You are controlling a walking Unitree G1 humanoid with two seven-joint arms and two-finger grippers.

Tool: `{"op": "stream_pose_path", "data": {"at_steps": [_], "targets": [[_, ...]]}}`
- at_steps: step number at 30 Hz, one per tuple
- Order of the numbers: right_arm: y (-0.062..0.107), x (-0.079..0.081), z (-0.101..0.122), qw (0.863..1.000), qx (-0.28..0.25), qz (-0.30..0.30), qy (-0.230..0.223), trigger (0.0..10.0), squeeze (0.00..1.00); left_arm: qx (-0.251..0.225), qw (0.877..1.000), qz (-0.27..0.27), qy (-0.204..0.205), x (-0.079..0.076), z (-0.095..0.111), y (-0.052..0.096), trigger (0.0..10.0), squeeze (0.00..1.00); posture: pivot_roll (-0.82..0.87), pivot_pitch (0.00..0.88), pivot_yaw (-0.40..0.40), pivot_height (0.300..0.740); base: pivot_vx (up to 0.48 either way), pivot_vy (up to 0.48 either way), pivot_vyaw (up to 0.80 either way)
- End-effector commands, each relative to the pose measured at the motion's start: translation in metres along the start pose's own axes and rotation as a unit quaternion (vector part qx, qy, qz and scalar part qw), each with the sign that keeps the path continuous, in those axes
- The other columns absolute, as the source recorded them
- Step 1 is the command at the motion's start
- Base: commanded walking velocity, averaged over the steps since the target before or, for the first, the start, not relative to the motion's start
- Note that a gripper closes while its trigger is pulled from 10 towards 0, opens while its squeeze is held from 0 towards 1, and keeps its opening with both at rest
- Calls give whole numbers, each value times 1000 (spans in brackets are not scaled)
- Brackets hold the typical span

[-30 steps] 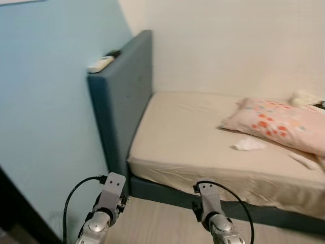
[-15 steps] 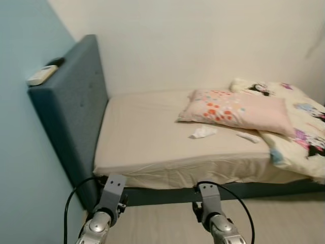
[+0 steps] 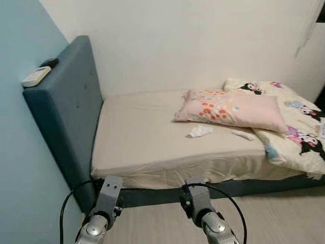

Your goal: Clean up the room

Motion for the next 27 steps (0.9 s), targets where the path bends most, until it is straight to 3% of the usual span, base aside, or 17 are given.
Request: {"op": "stream_pose_path", "data": {"at_steps": [1,10,27], "targets": [[2,4,-2,1000,-2,12,17,10000,0,8,1000,3,11,-2,-5,2,10000,0,-6,25,1,740,0,0,0],[2,3,-4,1000,0,6,12,10000,0,-12,1000,-3,6,-6,5,1,10000,0,-7,22,4,740,0,0,0],[3,4,-7,1000,4,4,8,10000,0,-21,1000,-9,-4,-7,9,1,10000,0,-10,18,8,740,0,-378,0]]}}
Point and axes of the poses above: a point about 5 cm out from each wrist's last joint towards the gripper, its own y axis pointing back from the gripper into the wrist, its own z axis along the axis of the wrist's last joint, x = y × z, the point moved 4 cm from there along -y, pointing out of the wrist towards the gripper, and after that the axes turned 12 degrees about -y, right-handed, at the moved point
